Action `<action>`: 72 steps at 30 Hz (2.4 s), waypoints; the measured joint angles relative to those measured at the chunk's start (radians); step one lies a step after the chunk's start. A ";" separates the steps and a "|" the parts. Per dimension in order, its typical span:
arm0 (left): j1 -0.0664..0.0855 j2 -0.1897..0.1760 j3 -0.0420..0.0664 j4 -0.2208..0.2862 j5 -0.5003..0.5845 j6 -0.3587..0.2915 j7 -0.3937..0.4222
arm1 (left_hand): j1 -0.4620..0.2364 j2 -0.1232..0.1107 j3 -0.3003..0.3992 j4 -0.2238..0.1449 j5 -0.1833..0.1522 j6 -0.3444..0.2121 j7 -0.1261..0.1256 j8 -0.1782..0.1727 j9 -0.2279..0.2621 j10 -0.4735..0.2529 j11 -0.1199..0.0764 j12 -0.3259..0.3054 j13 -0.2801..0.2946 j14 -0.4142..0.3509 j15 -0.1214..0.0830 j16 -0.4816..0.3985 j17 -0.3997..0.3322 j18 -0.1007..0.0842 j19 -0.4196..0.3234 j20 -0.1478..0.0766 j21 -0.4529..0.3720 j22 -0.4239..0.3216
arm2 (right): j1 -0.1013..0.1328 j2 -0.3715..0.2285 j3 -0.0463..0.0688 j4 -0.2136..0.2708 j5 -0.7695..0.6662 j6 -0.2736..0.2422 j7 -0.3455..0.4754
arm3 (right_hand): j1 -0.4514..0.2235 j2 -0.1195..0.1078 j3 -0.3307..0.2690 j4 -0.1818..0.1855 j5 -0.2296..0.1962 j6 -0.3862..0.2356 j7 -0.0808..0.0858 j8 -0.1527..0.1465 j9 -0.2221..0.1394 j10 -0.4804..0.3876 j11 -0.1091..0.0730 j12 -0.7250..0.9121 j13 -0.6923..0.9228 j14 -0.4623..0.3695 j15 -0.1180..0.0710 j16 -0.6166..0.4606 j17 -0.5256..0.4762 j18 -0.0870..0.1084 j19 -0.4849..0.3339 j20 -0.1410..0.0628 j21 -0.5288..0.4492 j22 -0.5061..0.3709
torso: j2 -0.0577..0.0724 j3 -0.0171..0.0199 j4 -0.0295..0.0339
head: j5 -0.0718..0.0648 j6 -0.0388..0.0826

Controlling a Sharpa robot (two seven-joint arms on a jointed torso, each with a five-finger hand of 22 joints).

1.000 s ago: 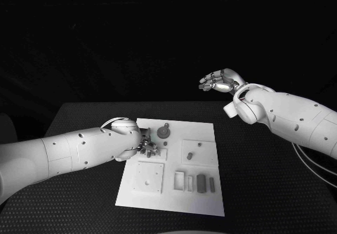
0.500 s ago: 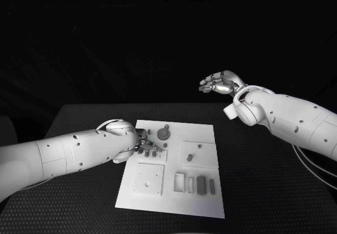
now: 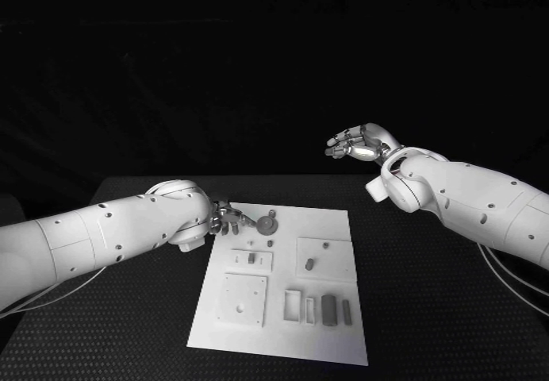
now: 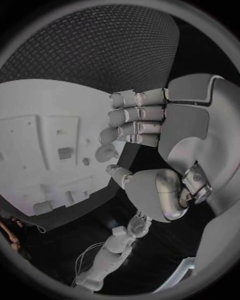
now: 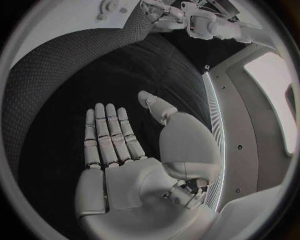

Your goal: Assemble the parts on the task board

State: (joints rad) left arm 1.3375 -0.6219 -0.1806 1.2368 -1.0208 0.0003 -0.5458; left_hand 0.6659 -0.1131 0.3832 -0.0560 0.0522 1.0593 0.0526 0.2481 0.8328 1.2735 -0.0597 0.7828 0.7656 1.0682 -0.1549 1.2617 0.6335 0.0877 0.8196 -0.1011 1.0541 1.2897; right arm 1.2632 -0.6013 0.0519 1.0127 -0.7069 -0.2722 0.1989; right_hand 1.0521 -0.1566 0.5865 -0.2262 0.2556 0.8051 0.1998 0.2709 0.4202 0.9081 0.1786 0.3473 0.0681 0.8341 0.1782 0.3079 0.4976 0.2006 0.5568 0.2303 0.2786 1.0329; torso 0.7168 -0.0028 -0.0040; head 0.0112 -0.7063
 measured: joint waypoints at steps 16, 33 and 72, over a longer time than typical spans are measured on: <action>0.017 0.092 0.019 -0.196 0.014 -0.041 0.057 | 0.125 0.022 -0.001 -0.117 0.098 -0.122 0.062 -0.032 -0.083 -0.084 0.065 -0.170 -0.107 -0.087 0.079 -0.134 -0.077 -0.037 -0.061 0.021 -0.117 -0.043 | -0.001 -0.004 0.000 0.004 0.000 0.001 -0.001 | 0.000 0.000 -0.003 0.003 0.004 -0.003 0.003 0.003 -0.001 0.000 0.000 0.000 0.000 0.000 0.000 0.000 -0.002 0.000 -0.003 0.003 0.000 0.002 | 0.004 -0.0018 -0.0007 | -0.002 0.021; -0.011 0.170 0.017 -0.322 -0.031 -0.003 0.091 | 0.129 0.018 -0.003 -0.130 0.107 -0.140 0.073 -0.032 -0.109 -0.082 0.071 -0.193 -0.137 -0.084 0.093 -0.143 -0.082 -0.036 -0.060 0.021 -0.126 -0.043 | -0.001 -0.011 0.000 0.015 0.000 0.001 -0.001 | 0.000 0.000 -0.006 0.000 0.004 -0.002 0.002 0.004 -0.001 0.000 0.000 -0.004 0.000 0.000 0.000 0.000 -0.003 0.000 -0.003 0.003 0.000 0.003 | 0.013 -0.0058 -0.0047 | -0.001 0.028; -0.041 0.206 0.015 -0.390 0.001 0.098 0.133 | 0.148 0.103 0.070 -0.115 0.090 -0.086 0.054 -0.019 -0.141 -0.060 0.056 -0.203 -0.156 -0.084 0.093 -0.143 -0.073 -0.034 -0.060 0.021 -0.129 -0.015 | -0.001 -0.007 0.000 0.016 0.000 0.001 -0.001 | 0.000 0.000 -0.005 0.000 0.004 -0.002 0.002 0.004 -0.002 0.000 0.000 -0.008 0.000 0.000 0.000 0.000 -0.005 0.000 -0.003 0.003 -0.003 0.005 | 0.012 -0.0054 -0.0038 | -0.004 0.022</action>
State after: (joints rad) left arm 1.2968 -0.4159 -0.1651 0.8472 -1.0200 0.0980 -0.4125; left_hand 0.8136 -0.0101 0.4527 -0.1706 0.1423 0.9736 0.1071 0.2295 0.6914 1.2134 -0.0035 0.5797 0.6092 0.9843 -0.0621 1.1190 0.5606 0.0536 0.7591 -0.0803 0.9249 1.2743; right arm 1.2627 -0.6085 0.0519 1.0285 -0.7067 -0.2716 0.1976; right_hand 1.0521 -0.1566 0.5810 -0.2262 0.2594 0.8028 0.2019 0.2749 0.4180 0.9080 0.1786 0.3395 0.0681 0.8342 0.1781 0.3079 0.4928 0.2007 0.5535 0.2335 0.2759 1.0375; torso 0.7291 -0.0081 -0.0079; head 0.0070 -0.6844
